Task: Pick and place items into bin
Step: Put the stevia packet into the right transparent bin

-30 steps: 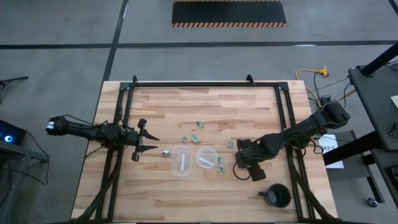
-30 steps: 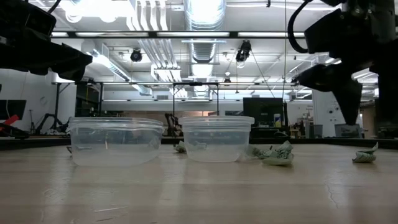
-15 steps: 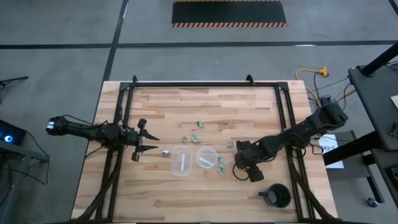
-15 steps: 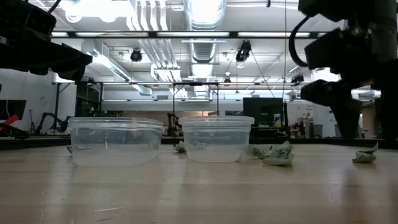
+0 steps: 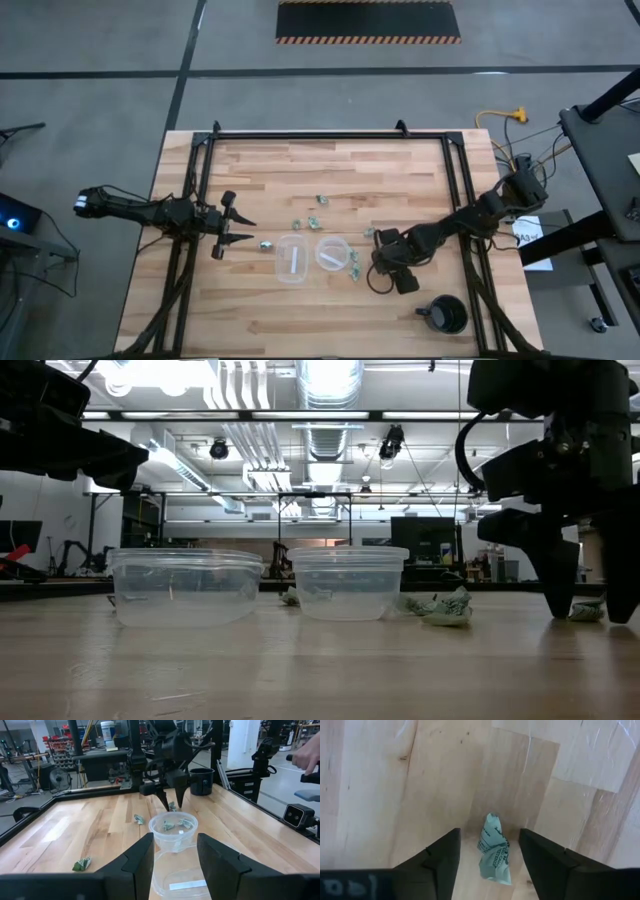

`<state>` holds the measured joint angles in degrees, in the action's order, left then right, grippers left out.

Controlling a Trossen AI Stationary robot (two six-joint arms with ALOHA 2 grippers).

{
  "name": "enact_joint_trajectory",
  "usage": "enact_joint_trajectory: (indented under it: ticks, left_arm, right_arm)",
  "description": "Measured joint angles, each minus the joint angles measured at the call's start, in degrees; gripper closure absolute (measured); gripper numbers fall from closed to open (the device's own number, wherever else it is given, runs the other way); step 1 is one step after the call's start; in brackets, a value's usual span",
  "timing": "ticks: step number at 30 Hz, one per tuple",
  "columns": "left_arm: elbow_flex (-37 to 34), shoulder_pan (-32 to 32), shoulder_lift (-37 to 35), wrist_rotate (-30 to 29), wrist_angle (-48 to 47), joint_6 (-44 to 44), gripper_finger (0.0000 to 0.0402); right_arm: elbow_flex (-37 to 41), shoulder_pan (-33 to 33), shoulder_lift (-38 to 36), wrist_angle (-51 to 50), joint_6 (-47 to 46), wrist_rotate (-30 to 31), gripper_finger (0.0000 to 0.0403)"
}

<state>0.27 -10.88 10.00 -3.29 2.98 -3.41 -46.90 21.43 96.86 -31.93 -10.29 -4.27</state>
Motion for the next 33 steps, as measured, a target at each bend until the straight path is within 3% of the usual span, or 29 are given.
enact_joint_trajectory:
  ticks: [5,13,21,29,33]
  left_arm:
    - [0.0,0.0,0.0,0.0,0.0,0.0,0.0267]
    - [0.0,0.0,0.0,0.0,0.0,0.0,0.0267]
    - [0.0,0.0,0.1,0.0,0.0,0.0,0.0267]
    - [0.0,0.0,0.1,0.0,0.0,0.0,0.0267]
    - [0.0,0.0,0.1,0.0,0.0,0.0,0.0267]
  right_arm:
    - [0.5,0.0,-3.2,-0.2,0.0,0.0,0.0248]
    - [0.8,0.1,-4.4,-1.4,1.2,-4.7,0.0383]
    - [0.4,0.1,-4.0,-0.9,2.1,-3.8,0.0393]
    - [-5.2,-0.3,-4.7,-0.7,9.2,4.8,0.0394]
    - [-8.0,-1.4,-4.6,4.3,10.5,10.1,0.0394]
